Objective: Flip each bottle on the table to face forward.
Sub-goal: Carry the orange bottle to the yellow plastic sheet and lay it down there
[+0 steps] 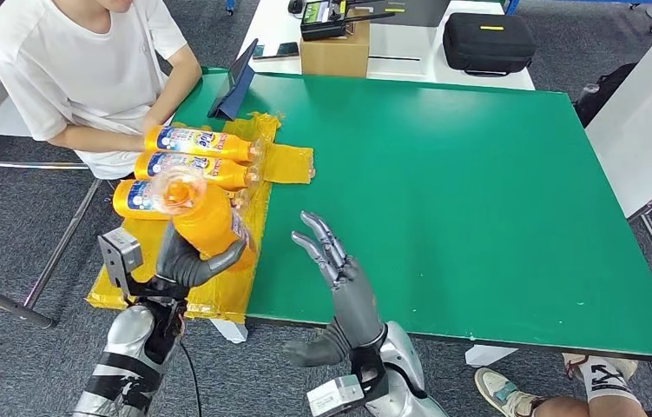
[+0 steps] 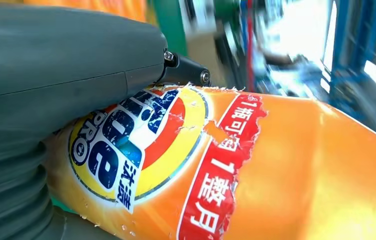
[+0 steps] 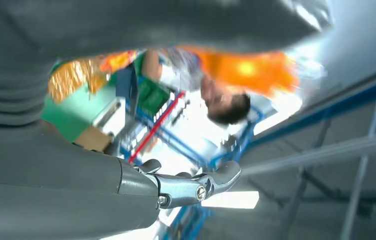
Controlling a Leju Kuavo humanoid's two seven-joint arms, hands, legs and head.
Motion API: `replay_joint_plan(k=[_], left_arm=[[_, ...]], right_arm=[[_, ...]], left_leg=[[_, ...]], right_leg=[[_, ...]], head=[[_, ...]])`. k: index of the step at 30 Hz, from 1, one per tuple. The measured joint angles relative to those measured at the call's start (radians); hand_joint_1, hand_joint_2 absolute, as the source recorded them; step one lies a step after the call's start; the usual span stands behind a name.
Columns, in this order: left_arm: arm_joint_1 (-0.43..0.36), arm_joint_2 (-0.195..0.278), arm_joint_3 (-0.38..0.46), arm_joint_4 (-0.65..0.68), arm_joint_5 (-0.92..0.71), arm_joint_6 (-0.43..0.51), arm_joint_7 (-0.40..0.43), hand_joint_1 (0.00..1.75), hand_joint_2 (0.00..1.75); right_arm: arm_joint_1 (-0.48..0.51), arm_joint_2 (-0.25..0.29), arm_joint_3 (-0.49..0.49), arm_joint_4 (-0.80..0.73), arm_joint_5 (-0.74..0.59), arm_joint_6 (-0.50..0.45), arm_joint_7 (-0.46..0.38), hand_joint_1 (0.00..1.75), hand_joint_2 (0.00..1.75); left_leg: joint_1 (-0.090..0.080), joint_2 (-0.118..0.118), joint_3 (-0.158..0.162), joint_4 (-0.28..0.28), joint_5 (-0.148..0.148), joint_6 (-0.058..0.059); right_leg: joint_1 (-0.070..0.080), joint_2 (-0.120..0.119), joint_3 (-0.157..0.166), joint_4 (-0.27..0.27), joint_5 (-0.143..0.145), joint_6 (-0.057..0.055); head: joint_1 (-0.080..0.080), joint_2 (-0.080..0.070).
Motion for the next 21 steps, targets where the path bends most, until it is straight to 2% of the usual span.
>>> replay_joint_plan(k=[4,8,11,13,17,21], left_arm=[[-0.030,0.060,0.086,0.073,-0.201,0.117,-0.021,1.75,1.75],[-0.056,0.115,0.158,0.166,-0.456,0.245,-0.007,1.75,1.75],[-0.092,0.157,0.157,0.264,-0.742,0.368,0.048,1.75,1.75],[-0.124,0.190,0.132,0.352,-0.926,0.418,0.093,1.75,1.75],[-0.194,0.251,0.059,0.523,-1.142,0.411,0.181,1.75,1.75],[-0.270,0.279,-0.006,0.647,-1.210,0.364,0.227,1.75,1.75]], right_arm=[[0.033,-0.042,-0.002,-0.066,-0.011,-0.066,0.000,0.00,0.00],[0.047,-0.075,-0.002,-0.120,-0.038,-0.082,0.000,0.00,0.00],[0.047,-0.088,0.000,-0.141,-0.068,-0.070,0.000,0.00,0.00],[0.046,-0.094,0.003,-0.147,-0.095,-0.056,0.000,0.00,0.00],[0.041,-0.103,0.004,-0.149,-0.152,-0.027,0.000,0.00,0.00],[0.030,-0.110,0.004,-0.148,-0.198,0.000,0.000,0.00,0.00]], left_leg=[[0.000,0.001,0.000,0.000,0.000,0.000],[0.001,0.001,0.000,0.000,0.000,0.000],[0.001,0.000,0.000,0.000,0.000,0.000],[0.001,0.001,0.000,0.000,0.000,0.000],[0.001,0.001,0.000,0.000,0.000,0.000],[0.000,-0.004,0.005,0.000,0.000,-0.001]], right_leg=[[0.000,0.000,-0.001,0.000,0.000,0.000],[0.001,0.000,-0.001,0.001,0.000,0.000],[0.001,0.000,-0.001,0.001,0.000,0.000],[0.001,0.000,-0.001,0.001,0.000,0.000],[0.000,0.000,0.000,0.001,0.000,0.000],[0.000,-0.003,0.006,0.001,-0.002,-0.001]], head=[[0.000,0.000],[0.000,0.000],[0.000,0.000],[0.000,0.000],[0.000,0.000],[0.000,0.000]])
